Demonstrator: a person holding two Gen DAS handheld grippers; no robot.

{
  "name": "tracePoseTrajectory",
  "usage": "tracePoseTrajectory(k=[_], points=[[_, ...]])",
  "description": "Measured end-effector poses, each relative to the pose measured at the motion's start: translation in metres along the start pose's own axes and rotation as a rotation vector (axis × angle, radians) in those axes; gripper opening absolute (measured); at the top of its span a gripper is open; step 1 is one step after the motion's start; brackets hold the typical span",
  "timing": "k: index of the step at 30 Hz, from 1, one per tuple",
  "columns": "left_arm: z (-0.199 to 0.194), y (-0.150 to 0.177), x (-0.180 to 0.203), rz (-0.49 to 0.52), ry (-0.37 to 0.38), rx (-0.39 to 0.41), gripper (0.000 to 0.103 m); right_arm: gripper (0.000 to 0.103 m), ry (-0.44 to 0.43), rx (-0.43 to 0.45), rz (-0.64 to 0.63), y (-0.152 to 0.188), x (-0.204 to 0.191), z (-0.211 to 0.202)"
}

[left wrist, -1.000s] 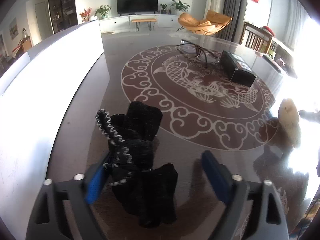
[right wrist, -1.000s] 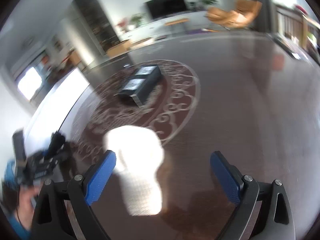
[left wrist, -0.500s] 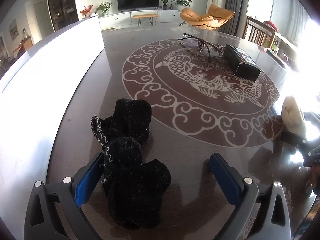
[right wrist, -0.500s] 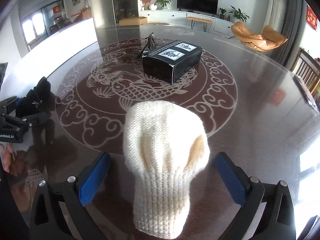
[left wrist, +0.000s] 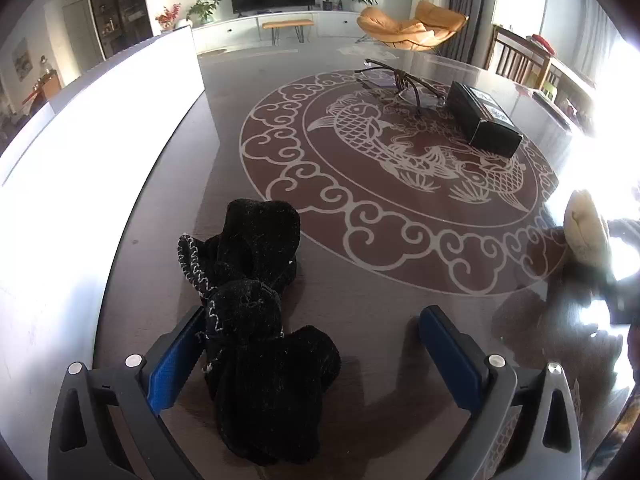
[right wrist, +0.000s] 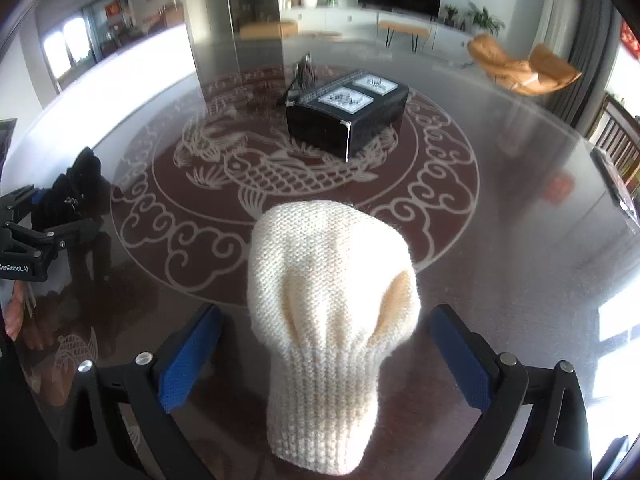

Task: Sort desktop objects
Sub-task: 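Carry the cream knitted item and black glove into the bin and open both tools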

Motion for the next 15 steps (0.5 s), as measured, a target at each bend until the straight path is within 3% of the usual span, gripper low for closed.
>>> tracePoseTrajectory(k=[1, 2, 5, 10, 15], points=[[-0.006, -0.001, -0.001, -0.002, -0.002, 0.031, 0.063, 0.042, 0.015, 0.024, 0.016, -0.003, 0.002, -0.009], [-0.013, -0.002, -0.003, -0.008, 0.006, 0.061, 0.032, 0.042, 0.015, 0.017, 0.022, -0.003, 0.002, -0.013], [-0.031, 0.006, -0.007, -0.103, 0.122, 0.061, 0.032, 0.042, 0.000, 0.018, 0.031, 0.002, 0.000, -0.028], [-0.094, 0.003, -0.016, -0.131, 0.131, 0.165, 0.032, 0.042, -0.055, 0.010, 0.032, 0.017, -0.017, -0.051], [-0.155, -0.020, -0.055, -0.214, 0.118, 0.264, 0.032, 0.042, -0.124, 0.062, -0.022, -0.020, -0.062, -0.061]])
Point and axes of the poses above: each gripper's, at about its wrist camera, not at the fingertips, and z roughly the way its jaws point, x to its right, y to its underside, the point moved 7 cm from there along z, roughly the way its jaws point, and after that the axes turned 10 degrees about x, right-handed, at the moved point
